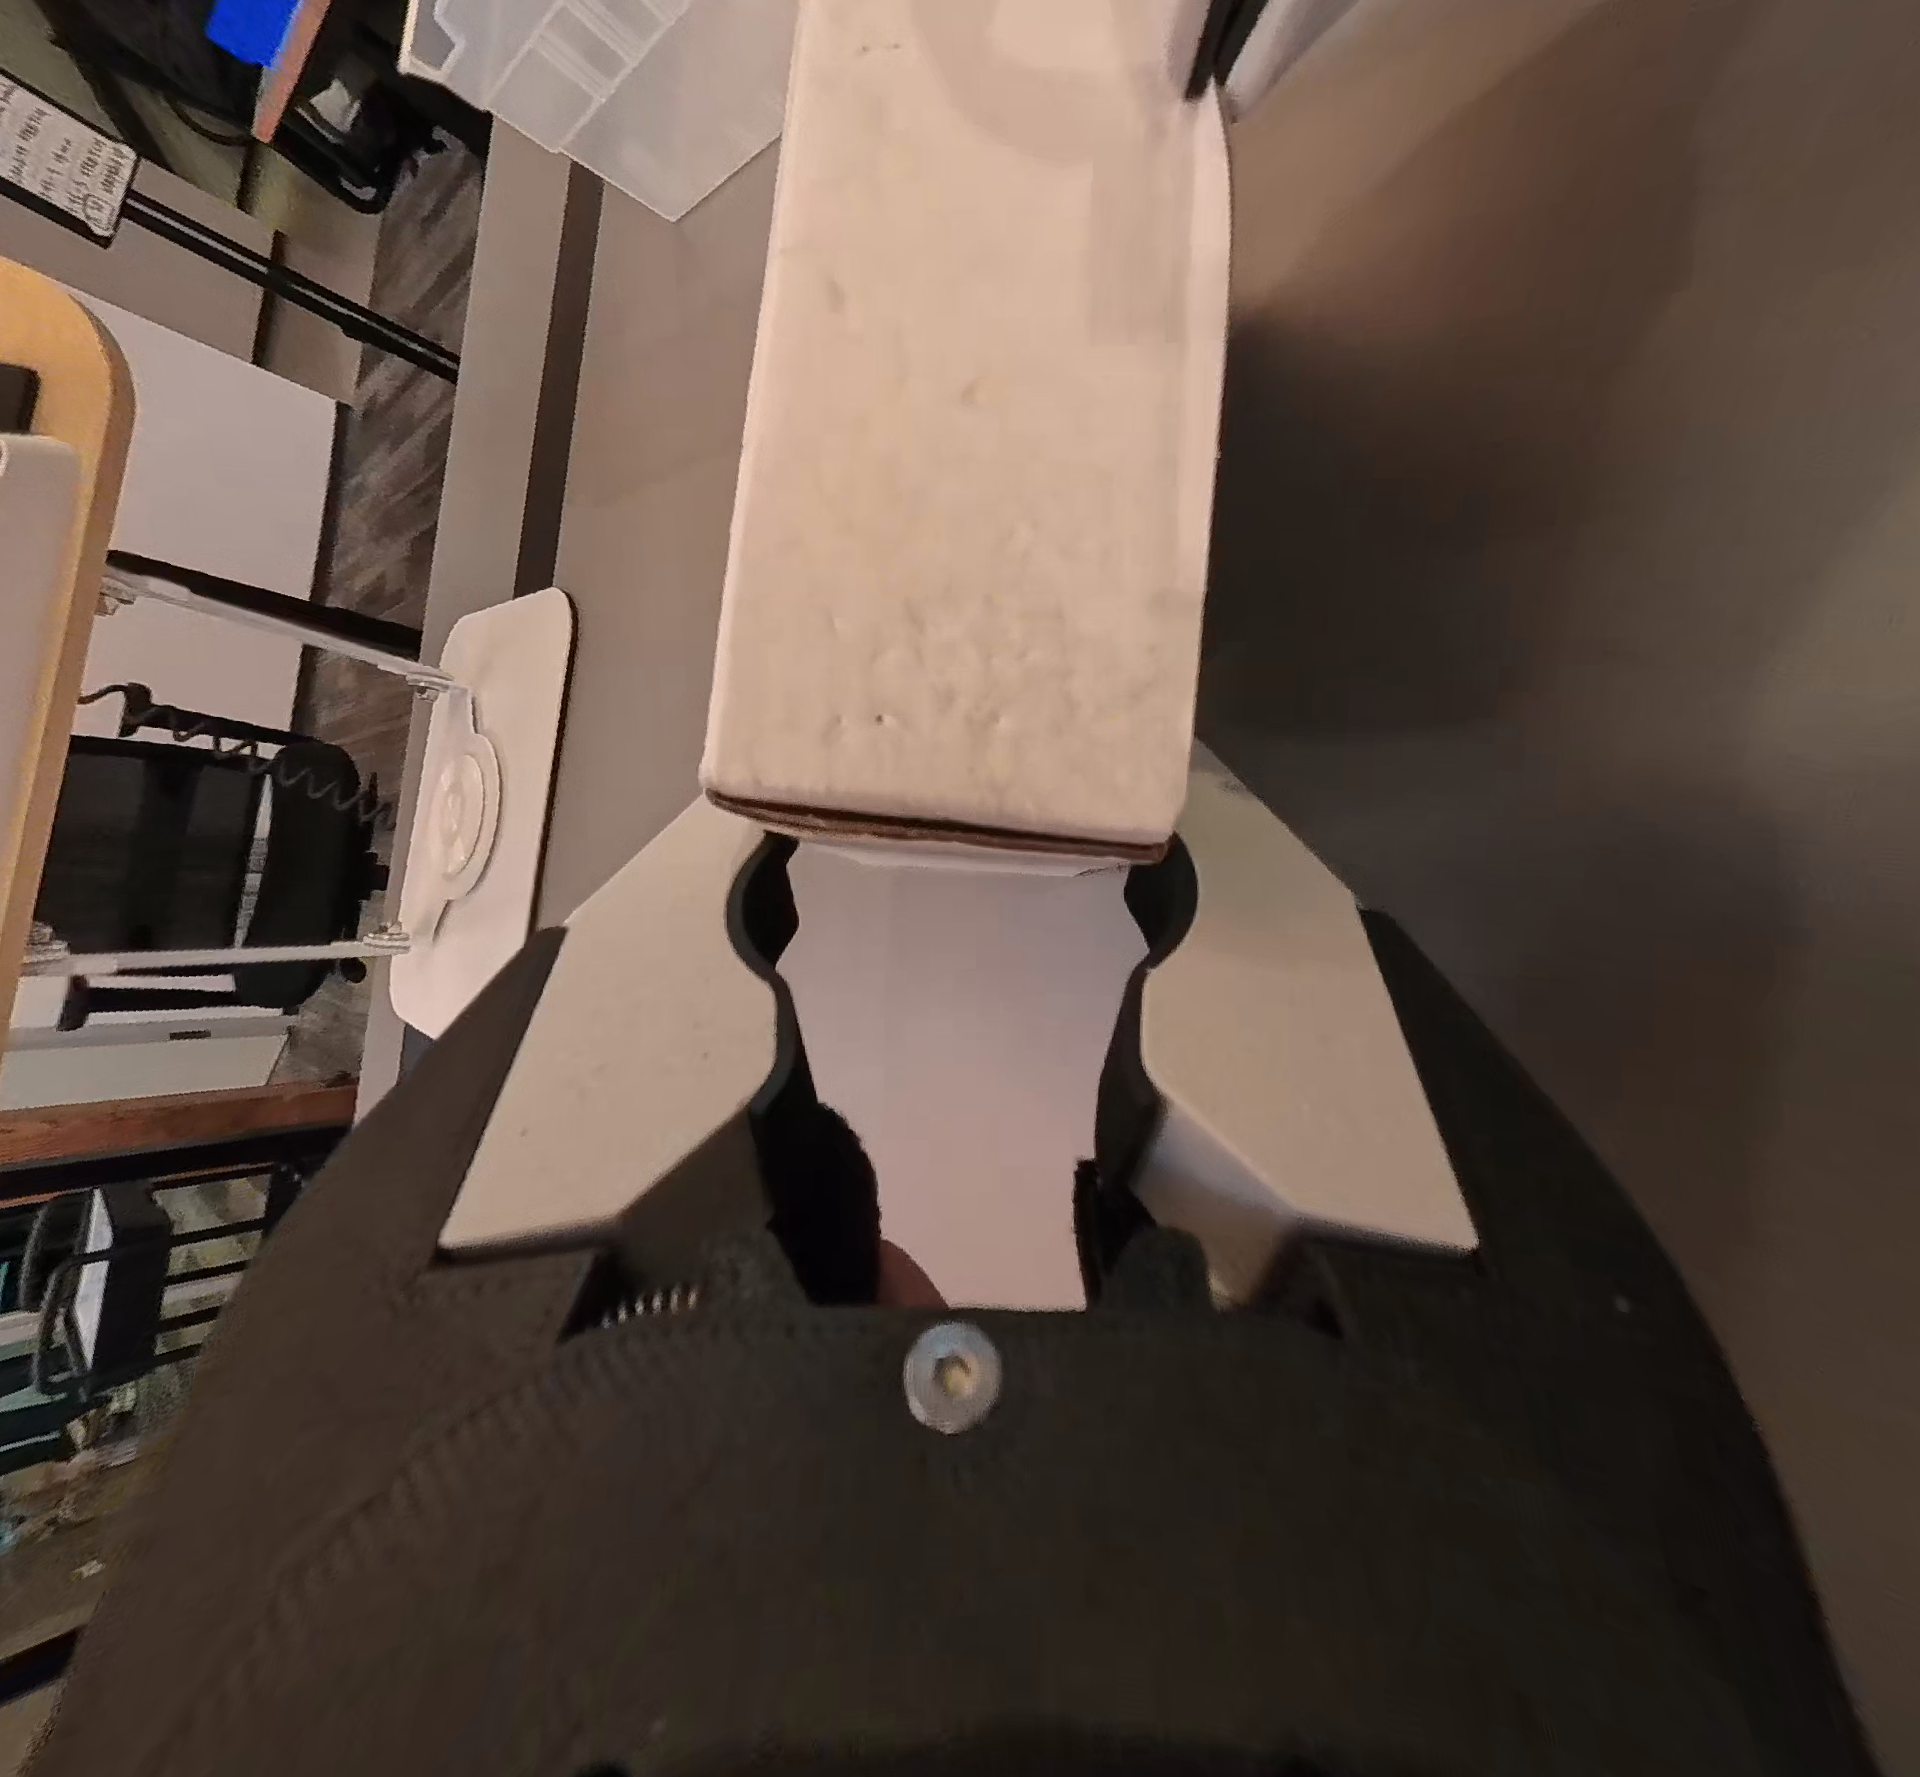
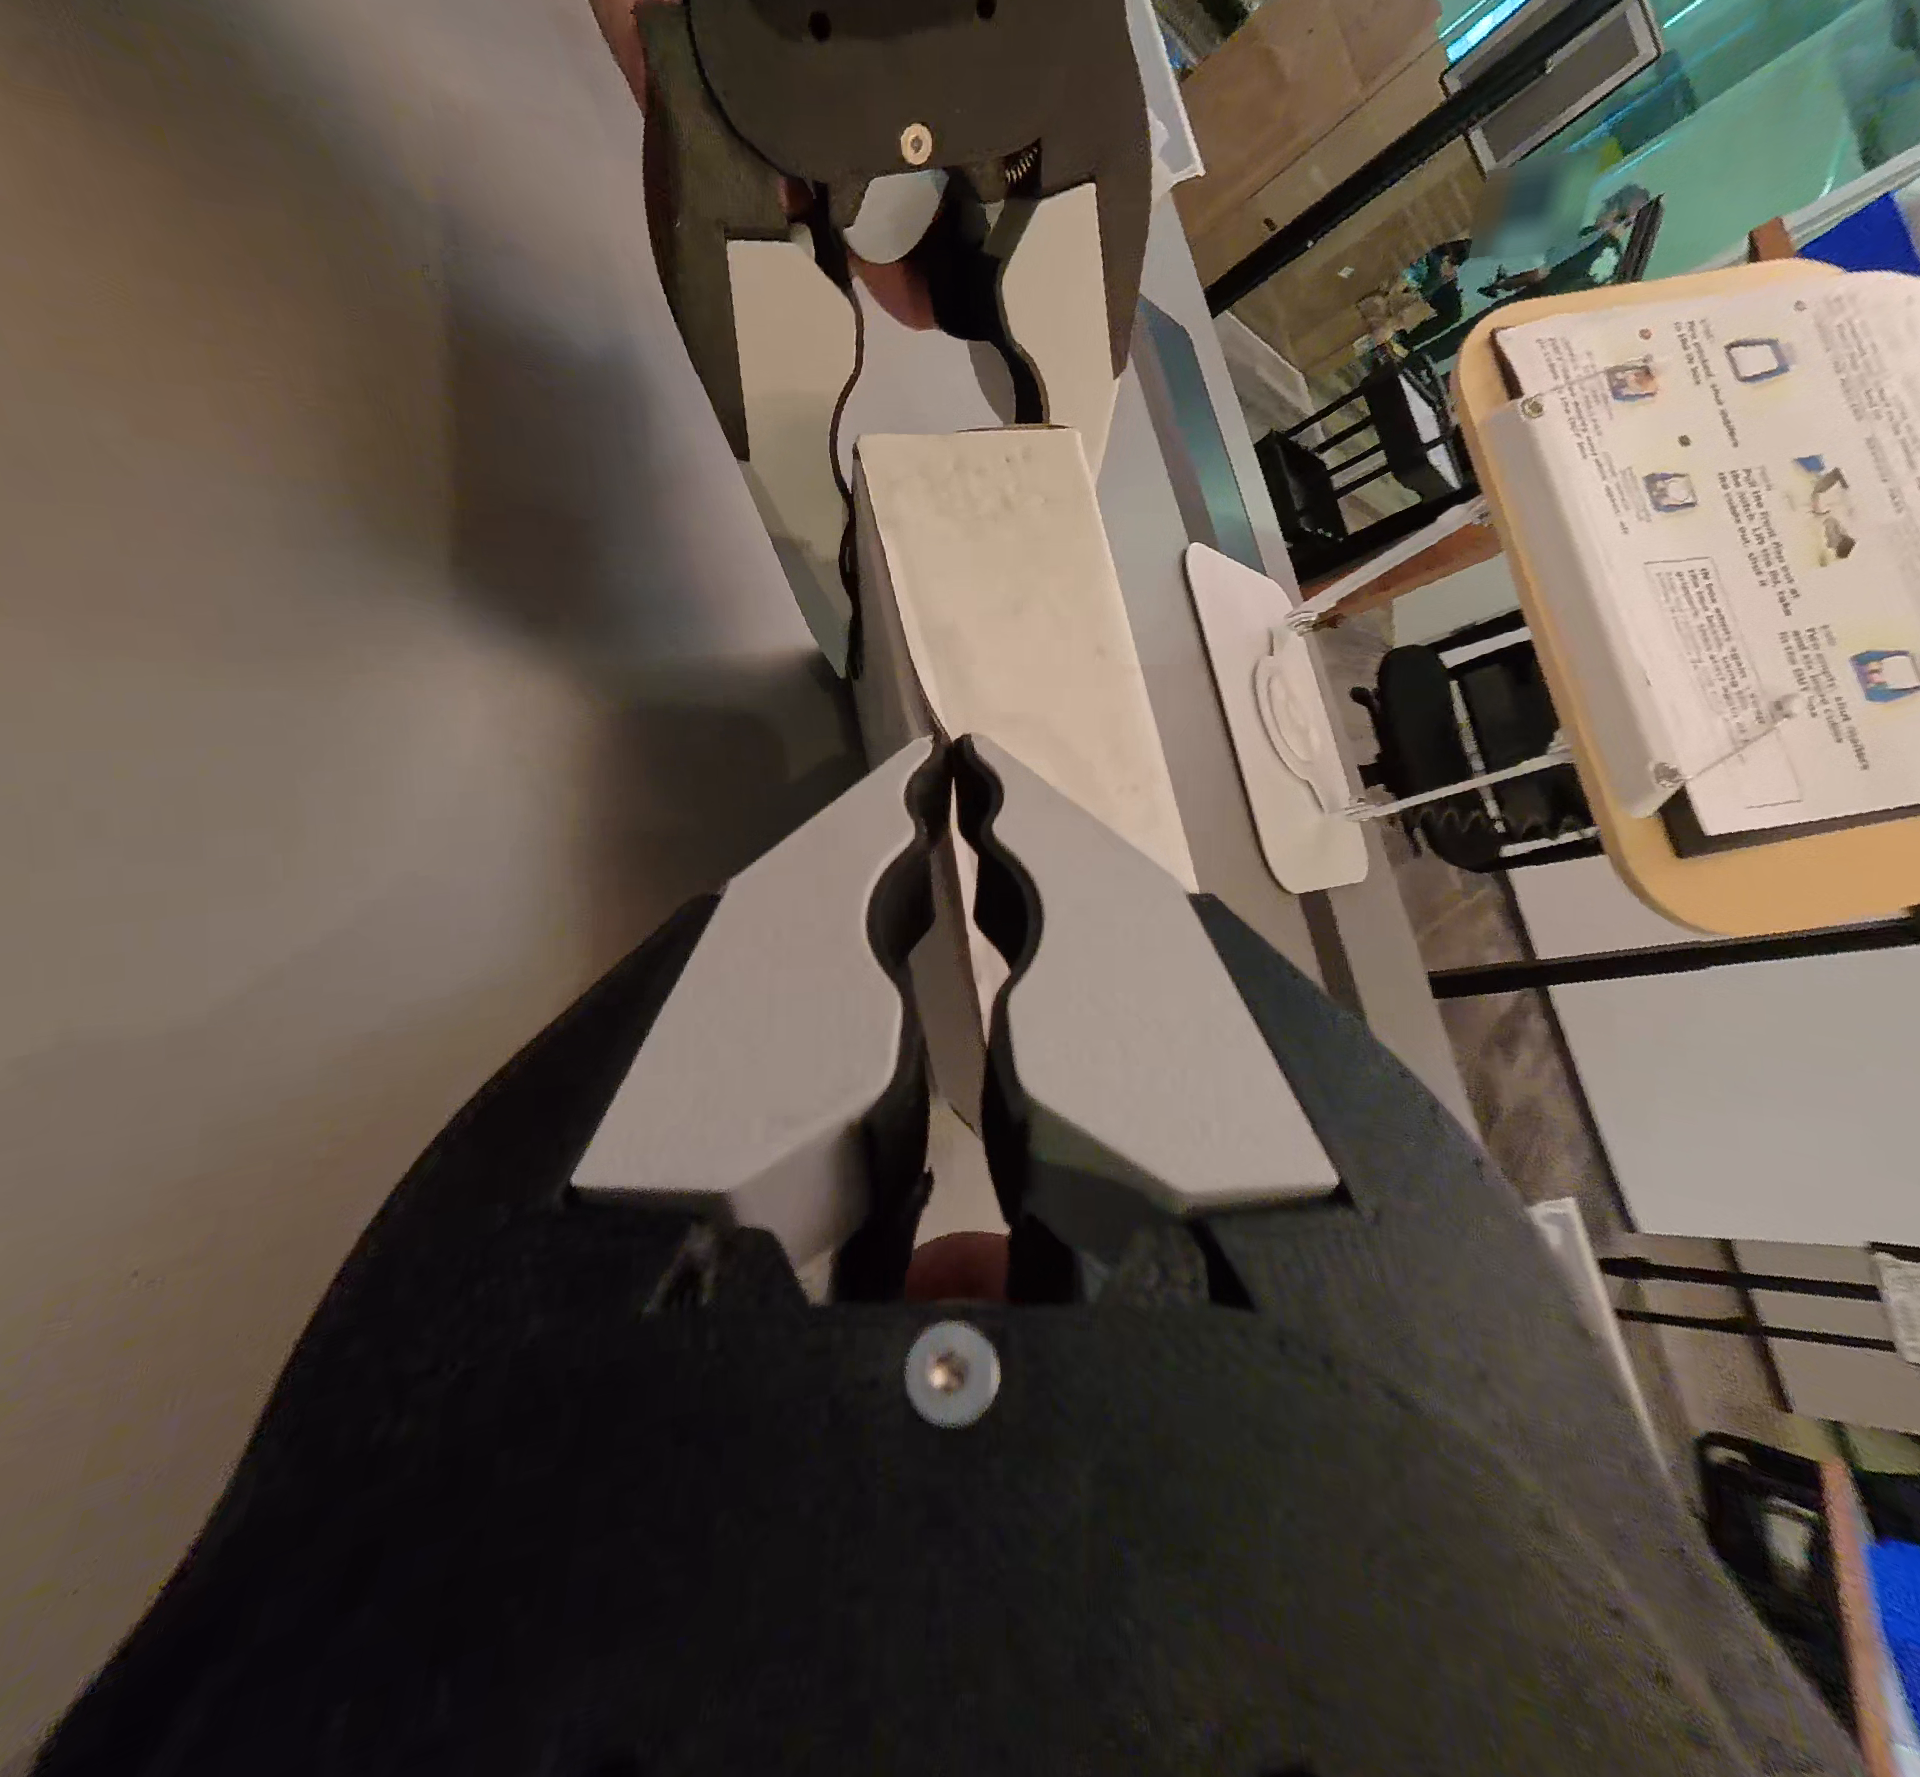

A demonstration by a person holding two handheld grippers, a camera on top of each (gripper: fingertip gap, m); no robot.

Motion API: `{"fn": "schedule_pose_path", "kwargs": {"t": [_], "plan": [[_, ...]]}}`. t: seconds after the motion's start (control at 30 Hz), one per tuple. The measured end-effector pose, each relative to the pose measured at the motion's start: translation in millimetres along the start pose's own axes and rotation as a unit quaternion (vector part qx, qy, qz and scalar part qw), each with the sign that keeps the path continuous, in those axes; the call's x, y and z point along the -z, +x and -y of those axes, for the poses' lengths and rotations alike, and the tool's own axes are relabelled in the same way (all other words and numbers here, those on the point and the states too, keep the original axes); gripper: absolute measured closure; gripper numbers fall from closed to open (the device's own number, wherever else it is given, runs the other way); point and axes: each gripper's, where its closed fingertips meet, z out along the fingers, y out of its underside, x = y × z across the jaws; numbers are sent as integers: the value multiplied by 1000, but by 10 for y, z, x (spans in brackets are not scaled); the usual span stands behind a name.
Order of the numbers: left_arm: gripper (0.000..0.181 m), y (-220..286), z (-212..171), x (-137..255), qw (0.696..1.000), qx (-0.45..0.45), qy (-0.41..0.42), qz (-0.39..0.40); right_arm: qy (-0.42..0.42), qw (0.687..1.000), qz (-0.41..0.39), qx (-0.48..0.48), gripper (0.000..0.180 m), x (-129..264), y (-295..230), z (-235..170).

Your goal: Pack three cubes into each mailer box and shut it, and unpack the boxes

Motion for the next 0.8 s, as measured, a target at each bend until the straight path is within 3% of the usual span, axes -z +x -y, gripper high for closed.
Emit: {"fn": "schedule_pose_path", "kwargs": {"t": [0.53,0.63,0.8], "plan": [[118,17,9,-11,1000,-15,-19,-5,6,999,13,-29,180,102,64,93],[119,56,43,-34,997,-69,-20,10,65,995,-21,-77,180,281,347,301],[118,76,77,-44,997,-68,-27,12,4,997,-35,-64,180,197,660,206]]}}
